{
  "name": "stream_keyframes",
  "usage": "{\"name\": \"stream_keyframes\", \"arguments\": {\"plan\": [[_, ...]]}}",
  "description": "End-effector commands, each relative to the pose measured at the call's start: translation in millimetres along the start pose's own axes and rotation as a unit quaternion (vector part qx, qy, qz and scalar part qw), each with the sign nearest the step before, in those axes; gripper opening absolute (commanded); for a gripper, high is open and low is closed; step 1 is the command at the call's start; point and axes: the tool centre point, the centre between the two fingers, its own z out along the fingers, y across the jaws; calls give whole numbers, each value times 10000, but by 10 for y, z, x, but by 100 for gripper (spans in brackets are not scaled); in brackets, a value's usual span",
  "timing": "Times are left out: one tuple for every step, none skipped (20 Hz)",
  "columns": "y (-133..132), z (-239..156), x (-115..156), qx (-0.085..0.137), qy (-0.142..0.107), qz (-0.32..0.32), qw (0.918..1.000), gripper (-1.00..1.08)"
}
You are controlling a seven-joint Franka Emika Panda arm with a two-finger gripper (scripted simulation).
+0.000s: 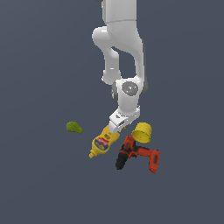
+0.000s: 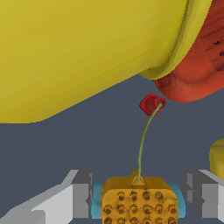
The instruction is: Pick up a designated object from a clutter of objects.
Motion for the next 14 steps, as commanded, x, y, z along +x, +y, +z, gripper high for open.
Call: {"name": "stream_keyframes", "arguments": {"plan": [[-27, 131, -137, 79, -149, 46, 9998, -100], [-27, 131, -137, 79, -149, 46, 9998, -100], [-27, 131, -137, 79, -149, 46, 9998, -100], [-27, 131, -137, 79, -149, 46, 9998, -100], [-27, 131, -137, 79, -149, 46, 9998, -100], [-27, 131, -137, 79, -149, 46, 9998, -100], [-27, 131, -137, 79, -149, 46, 9998, -100], [-27, 131, -137, 79, -149, 46, 9998, -100], [-27, 131, -137, 79, -149, 46, 9998, -100], [-3, 1, 3, 0, 3, -3, 10000, -100], [-3, -2, 3, 0, 3, -3, 10000, -100], [-1, -9, 2, 0, 3, -3, 10000, -100], [1, -21, 0, 0, 3, -3, 10000, -100], [5, -37, -2, 0, 3, -3, 10000, -100]]}}
